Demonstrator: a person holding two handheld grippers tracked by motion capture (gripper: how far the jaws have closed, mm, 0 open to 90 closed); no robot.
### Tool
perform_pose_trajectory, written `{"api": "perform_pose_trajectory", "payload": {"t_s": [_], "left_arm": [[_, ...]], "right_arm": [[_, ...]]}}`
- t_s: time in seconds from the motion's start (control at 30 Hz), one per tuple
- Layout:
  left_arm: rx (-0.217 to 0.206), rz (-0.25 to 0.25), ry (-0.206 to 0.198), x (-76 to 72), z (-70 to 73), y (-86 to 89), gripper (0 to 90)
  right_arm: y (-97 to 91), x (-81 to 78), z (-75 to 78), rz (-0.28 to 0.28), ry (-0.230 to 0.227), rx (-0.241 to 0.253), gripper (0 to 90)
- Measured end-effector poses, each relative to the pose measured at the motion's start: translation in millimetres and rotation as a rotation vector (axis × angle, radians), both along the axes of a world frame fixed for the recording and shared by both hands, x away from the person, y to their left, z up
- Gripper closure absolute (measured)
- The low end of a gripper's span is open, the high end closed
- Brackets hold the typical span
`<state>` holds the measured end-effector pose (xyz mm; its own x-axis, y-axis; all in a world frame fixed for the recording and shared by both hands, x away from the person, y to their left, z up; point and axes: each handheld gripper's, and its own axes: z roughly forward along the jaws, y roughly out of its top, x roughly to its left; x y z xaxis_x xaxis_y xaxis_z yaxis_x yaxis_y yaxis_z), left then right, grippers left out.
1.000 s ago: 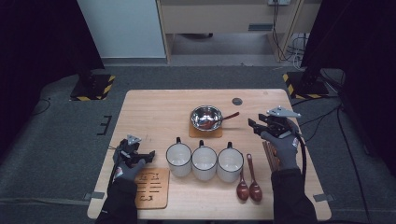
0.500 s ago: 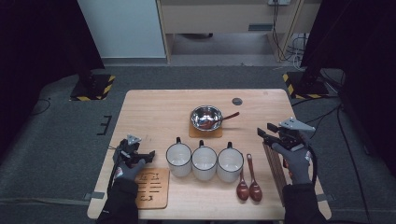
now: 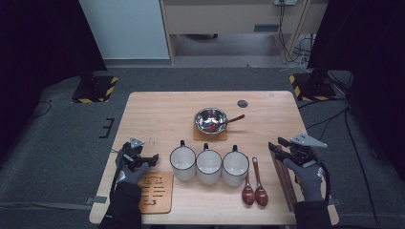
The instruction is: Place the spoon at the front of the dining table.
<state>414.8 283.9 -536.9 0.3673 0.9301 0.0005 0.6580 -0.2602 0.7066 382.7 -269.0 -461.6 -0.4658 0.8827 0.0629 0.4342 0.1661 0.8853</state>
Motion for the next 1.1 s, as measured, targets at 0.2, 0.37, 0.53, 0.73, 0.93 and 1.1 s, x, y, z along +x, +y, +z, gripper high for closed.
{"api": "perform_pose_trajectory", "payload": {"t_s": [0.2,0.37,0.53,0.73,0.93,1.1], "left_arm": [[0.0,0.0,0.0,0.0,0.0,0.0,3.2],[0.0,0.0,0.0,0.0,0.0,0.0,3.2],[-0.001,0.0,0.0,0.2,0.0,-0.1,3.1],[-0.001,0.0,0.0,0.2,0.0,-0.1,3.1],[0.0,0.0,0.0,0.2,0.0,-0.1,3.0],[-0.001,0.0,0.0,0.2,0.0,-0.1,3.0]], "right_arm": [[-5.6,-9.8,-6.9,-0.01,0.013,-0.008,52.8],[-9.1,-17.6,-15.6,-0.024,0.032,-0.012,53.1],[-8.9,-23.0,-25.5,-0.03,0.062,-0.031,53.4],[-7.2,-25.5,-34.9,-0.028,0.087,-0.049,53.4],[-6.7,-26.9,-43.4,-0.025,0.119,-0.04,53.6],[-3.0,-26.1,-50.6,-0.019,0.142,-0.059,54.9]]}}
